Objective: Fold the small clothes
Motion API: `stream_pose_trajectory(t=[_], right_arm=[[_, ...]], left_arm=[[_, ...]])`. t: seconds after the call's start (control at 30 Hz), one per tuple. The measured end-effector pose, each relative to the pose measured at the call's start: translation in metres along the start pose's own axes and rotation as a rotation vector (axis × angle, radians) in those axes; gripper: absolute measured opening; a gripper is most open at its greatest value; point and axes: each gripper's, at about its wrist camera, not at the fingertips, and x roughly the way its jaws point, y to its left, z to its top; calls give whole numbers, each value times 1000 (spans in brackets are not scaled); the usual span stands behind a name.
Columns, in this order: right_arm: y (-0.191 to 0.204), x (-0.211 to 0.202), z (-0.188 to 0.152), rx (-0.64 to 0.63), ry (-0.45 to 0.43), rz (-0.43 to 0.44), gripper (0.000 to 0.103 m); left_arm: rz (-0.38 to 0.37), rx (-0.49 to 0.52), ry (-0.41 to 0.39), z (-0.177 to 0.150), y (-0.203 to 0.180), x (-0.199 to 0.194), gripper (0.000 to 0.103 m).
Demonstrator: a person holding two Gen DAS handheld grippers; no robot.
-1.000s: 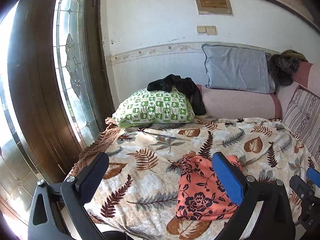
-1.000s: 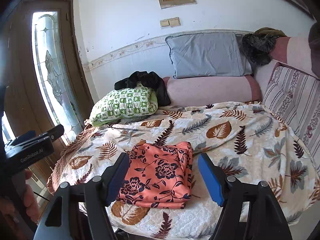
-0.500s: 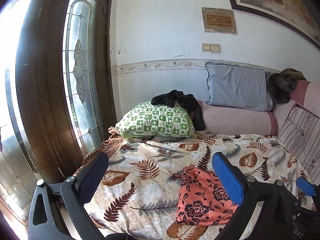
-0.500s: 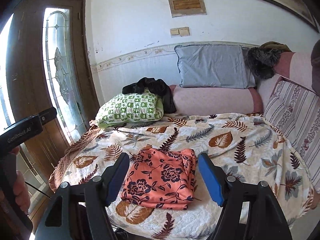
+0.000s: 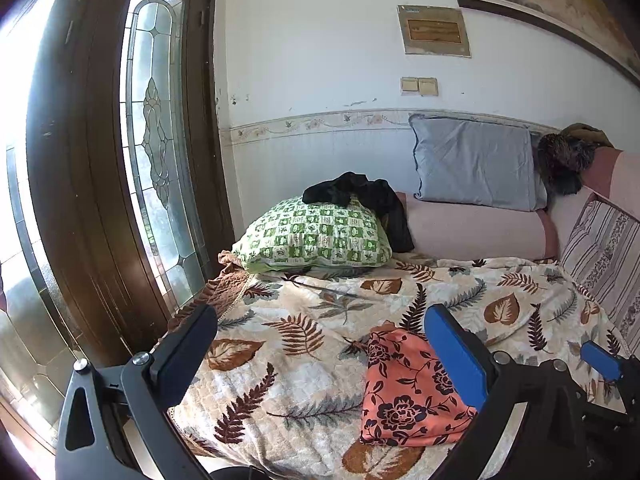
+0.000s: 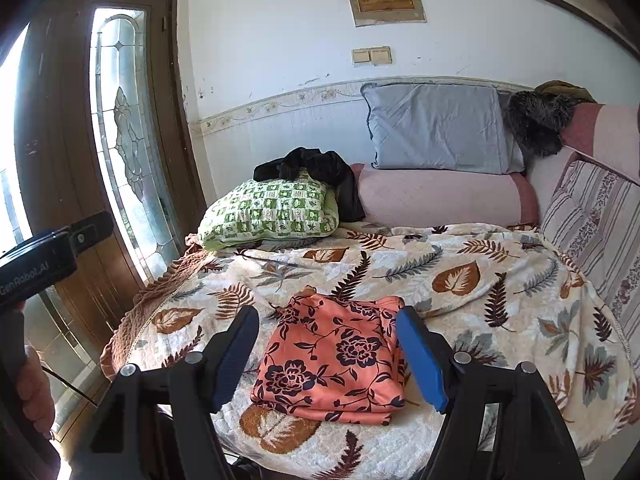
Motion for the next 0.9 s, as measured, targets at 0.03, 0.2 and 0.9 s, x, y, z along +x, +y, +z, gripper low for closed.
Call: stream_pose_trajectory(t=[0.03,0.2,0.9], right_arm=[[-1,0,0,4,-1,1,75],[-6,-5,-3,21,-12,-5,75],[-7,14,-12,32,27,-9,75]], left_arm=[[-2,5,3,-1,-1,0,103],[-14,24,11,-5,-6,-2,103],[1,16,77,-18,-6,26,103]])
